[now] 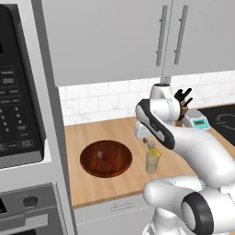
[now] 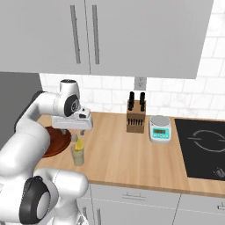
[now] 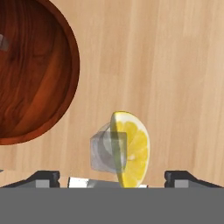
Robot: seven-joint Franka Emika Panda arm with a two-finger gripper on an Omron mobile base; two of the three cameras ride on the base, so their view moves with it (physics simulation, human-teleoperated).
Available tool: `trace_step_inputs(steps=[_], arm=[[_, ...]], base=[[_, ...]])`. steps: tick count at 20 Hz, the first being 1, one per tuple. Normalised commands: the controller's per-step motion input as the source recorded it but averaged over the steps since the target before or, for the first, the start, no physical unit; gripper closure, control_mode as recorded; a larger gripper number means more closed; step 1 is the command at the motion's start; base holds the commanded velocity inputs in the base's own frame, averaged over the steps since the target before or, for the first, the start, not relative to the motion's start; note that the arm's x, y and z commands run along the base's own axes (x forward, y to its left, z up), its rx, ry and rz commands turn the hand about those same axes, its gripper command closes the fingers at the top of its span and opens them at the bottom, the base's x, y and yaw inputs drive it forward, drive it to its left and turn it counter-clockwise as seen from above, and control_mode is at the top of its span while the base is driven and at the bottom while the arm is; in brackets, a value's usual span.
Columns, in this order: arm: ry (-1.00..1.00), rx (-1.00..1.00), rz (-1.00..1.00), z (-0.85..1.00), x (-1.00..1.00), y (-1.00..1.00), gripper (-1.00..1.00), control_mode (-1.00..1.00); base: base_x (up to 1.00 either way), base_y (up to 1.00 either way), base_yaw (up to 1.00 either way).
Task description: Grab a lemon wedge from the fridge and one ice cube from the ice bowl, and put them in the glass of lemonade.
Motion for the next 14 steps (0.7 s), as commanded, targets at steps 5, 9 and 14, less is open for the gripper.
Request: trace_step_inputs(steps=[5,9,14], arm=[[0.00,0.00,0.00,0.00,-0.06,0.00,-1.00,-1.00],[-0.10,0.00,0.00,0.02,-0.35,0.00,-1.00,-1.00],[-0.07,0.00,0.00,0.11,-0.10,0.00,-1.00,-1.00]], base=[[0.00,0.00,0.00],[0.00,0.00,0.00],[0.00,0.00,0.00]])
